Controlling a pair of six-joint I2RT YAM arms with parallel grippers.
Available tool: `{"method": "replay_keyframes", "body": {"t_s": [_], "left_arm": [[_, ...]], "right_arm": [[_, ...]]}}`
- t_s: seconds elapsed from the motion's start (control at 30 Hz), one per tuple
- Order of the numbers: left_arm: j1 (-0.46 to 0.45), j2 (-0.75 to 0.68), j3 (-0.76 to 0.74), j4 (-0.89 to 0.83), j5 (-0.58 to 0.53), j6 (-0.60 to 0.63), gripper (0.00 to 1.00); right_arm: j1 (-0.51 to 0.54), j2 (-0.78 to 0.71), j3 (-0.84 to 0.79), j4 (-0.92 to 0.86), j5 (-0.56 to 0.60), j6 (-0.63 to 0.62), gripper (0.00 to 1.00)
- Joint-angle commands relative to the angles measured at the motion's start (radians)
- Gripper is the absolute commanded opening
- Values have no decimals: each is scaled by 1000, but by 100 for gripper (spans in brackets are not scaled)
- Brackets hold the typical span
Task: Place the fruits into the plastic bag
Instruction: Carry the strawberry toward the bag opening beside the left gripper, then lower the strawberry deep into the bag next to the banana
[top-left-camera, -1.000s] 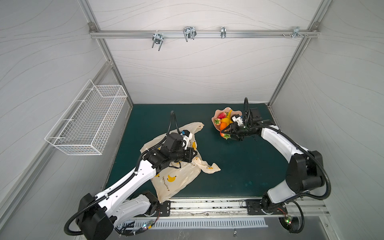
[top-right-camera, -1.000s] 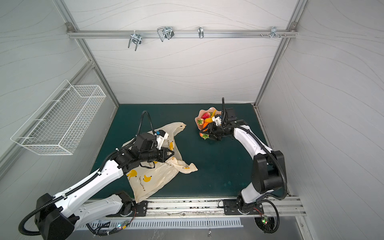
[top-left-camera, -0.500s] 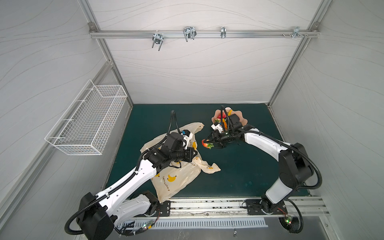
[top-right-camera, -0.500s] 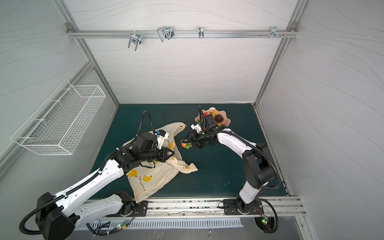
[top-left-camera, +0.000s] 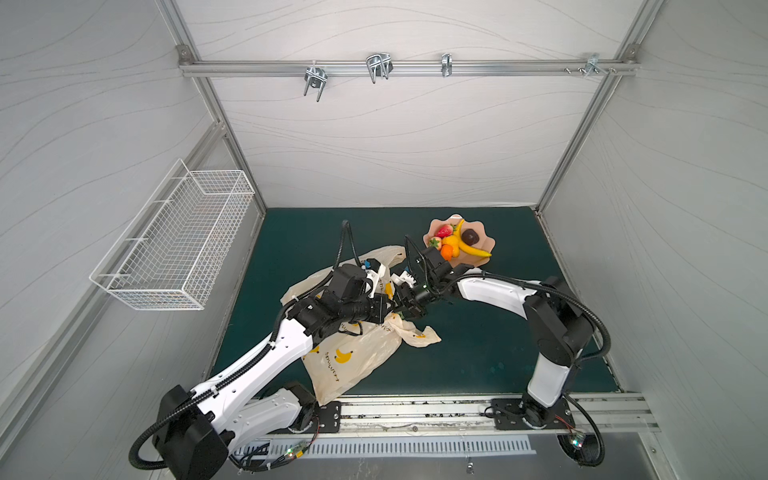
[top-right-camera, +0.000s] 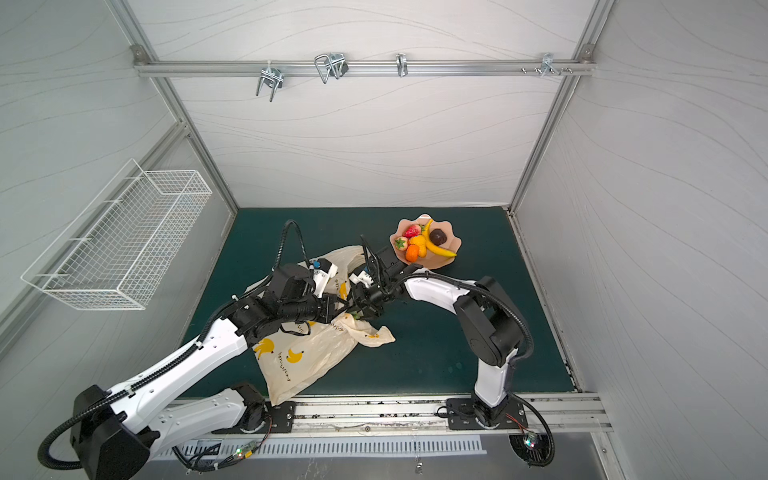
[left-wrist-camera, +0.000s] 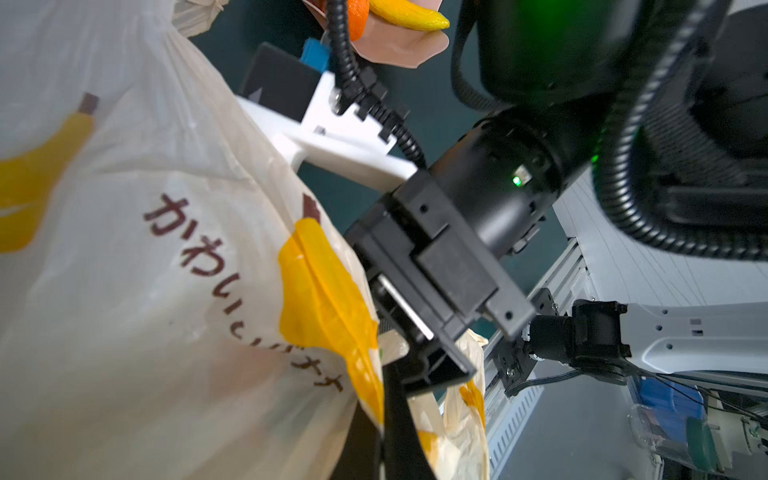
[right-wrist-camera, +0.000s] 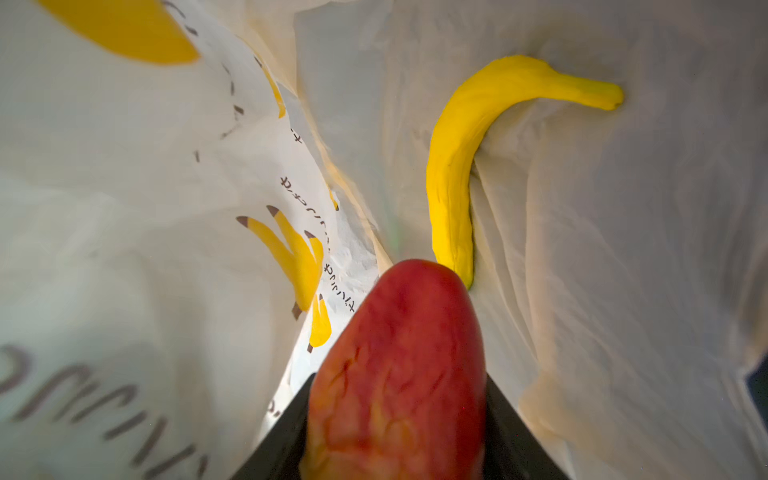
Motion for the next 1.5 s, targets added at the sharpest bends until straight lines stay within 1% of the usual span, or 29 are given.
{"method": "replay_keyframes", "body": {"t_s": [0.0,0.13,0.27,0.4,0.53,0.7,0.8,0.93,1.13,1.2,1.3,1.4,1.47], "left_arm": [[-5,9,56,37,14,4,0],[-8,14,64,41,12,7,0],[-11,16,68,49,16,8,0],[-18,16,65,59,17,7,0],[-26,12,57,68,17,5,0],[-32,7,50,90,17,2,0],[-35,7,49,97,17,-1,0],[-37,5,46,97,14,-1,0],[-37,2,43,102,11,1,0],[-37,4,45,100,9,2,0],[-37,6,45,98,8,4,0],[-37,3,41,92,2,7,0],[-37,2,37,91,-2,7,0]], "right_arm": [[37,39,6,95,-73,54,23],[80,78,17,119,-104,66,24],[112,120,14,205,-153,122,26],[130,159,23,238,-178,153,27],[138,196,41,261,-209,178,30],[150,257,93,217,-236,182,32],[160,284,131,189,-253,174,36],[167,310,171,128,-272,141,46],[169,317,196,56,-288,95,54],[168,316,208,10,-288,61,55],[167,312,214,-35,-292,28,60],[164,302,209,-61,-290,1,68],[150,288,197,-57,-274,-1,76]]}}
